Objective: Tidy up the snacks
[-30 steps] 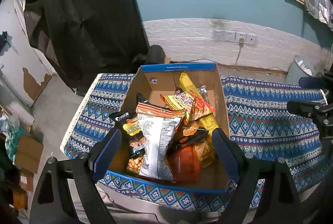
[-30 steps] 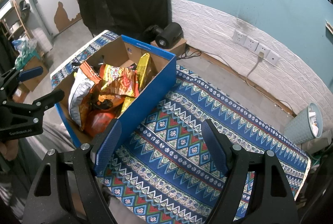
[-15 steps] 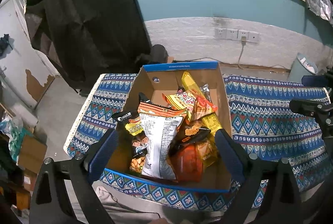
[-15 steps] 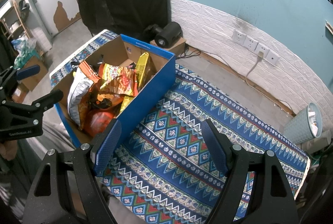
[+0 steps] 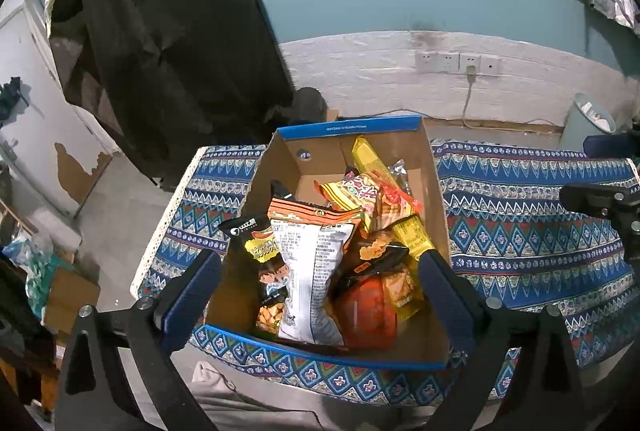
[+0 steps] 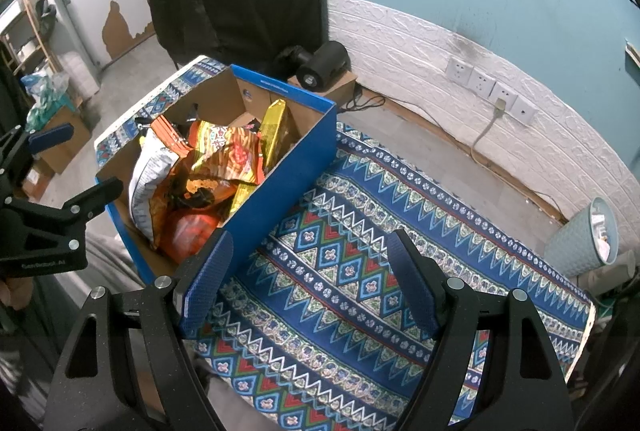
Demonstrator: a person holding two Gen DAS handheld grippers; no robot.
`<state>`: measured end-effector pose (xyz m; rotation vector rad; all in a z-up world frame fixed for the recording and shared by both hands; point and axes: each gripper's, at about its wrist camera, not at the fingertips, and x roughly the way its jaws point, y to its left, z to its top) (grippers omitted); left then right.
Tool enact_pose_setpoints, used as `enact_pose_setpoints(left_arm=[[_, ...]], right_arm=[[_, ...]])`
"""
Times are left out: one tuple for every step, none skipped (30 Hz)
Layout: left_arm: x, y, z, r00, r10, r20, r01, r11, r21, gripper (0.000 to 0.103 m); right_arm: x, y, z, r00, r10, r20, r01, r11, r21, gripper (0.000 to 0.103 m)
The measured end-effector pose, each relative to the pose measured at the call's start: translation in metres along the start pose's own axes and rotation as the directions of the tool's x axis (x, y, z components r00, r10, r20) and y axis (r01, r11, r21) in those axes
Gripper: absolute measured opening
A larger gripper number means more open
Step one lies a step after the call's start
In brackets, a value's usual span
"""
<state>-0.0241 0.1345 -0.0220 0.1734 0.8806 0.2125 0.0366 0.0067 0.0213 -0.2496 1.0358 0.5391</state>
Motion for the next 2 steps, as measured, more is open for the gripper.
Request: enact_pose_setpoints(left_arm=[[-0.0003,-0.0002,-0.0001,1.000,0.001,0.002,-0.001,1.000,-0.001,0.100],[-0.0004,-0.0003,0.0001,1.000,0.001,0.001,-0.001,1.000,0.000,0.100]], right_arm=[[0.0001,-0.0001,-0.0001,1.000,0.000,-0.001,0.000,1.000,0.001,0.079],[-0.0001,-0.0010,-0.0012,1.000,0.000,-0.002,0.000,1.000,0.001,0.079]])
